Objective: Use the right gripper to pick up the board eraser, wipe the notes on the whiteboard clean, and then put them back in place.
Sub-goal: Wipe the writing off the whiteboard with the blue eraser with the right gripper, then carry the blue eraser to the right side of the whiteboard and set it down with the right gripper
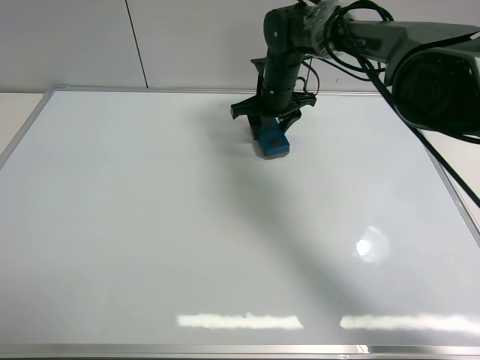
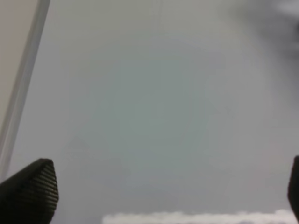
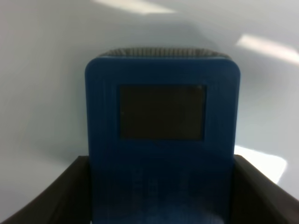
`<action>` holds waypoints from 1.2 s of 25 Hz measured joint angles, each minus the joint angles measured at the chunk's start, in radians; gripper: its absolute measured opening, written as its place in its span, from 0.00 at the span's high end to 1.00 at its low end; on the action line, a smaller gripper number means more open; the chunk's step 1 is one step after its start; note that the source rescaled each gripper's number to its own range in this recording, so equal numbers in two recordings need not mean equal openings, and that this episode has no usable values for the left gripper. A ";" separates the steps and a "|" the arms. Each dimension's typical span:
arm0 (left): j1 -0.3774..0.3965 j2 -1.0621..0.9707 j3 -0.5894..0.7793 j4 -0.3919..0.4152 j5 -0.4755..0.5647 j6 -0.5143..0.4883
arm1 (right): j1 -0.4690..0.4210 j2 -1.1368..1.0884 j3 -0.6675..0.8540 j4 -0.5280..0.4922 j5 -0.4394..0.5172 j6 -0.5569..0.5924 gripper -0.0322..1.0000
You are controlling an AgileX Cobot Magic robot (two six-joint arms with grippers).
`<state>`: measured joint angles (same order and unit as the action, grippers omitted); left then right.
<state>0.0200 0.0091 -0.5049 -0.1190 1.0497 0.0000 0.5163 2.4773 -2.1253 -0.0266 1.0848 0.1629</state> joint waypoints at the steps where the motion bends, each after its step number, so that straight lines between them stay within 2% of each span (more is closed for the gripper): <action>1: 0.000 0.000 0.000 0.000 0.000 0.000 | 0.022 0.000 0.000 0.006 -0.011 -0.006 0.96; 7: 0.000 0.000 0.000 0.000 0.000 0.000 | 0.178 0.005 0.002 0.034 -0.070 -0.026 0.96; 10: 0.000 0.000 0.000 0.000 0.000 0.000 | 0.203 0.005 0.002 0.048 -0.069 -0.023 0.96; 18: 0.000 0.000 0.000 0.000 0.000 0.000 | 0.104 -0.048 0.003 0.047 0.059 -0.027 0.96; 25: 0.000 0.000 0.000 0.000 0.000 0.000 | 0.013 -0.210 0.003 0.041 0.120 -0.060 0.96; 30: 0.000 0.000 0.000 0.000 0.000 0.000 | -0.009 -0.304 0.079 0.040 0.122 -0.074 0.96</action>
<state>0.0200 0.0091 -0.5049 -0.1190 1.0497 0.0000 0.5074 2.1736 -2.0467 0.0137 1.2063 0.0894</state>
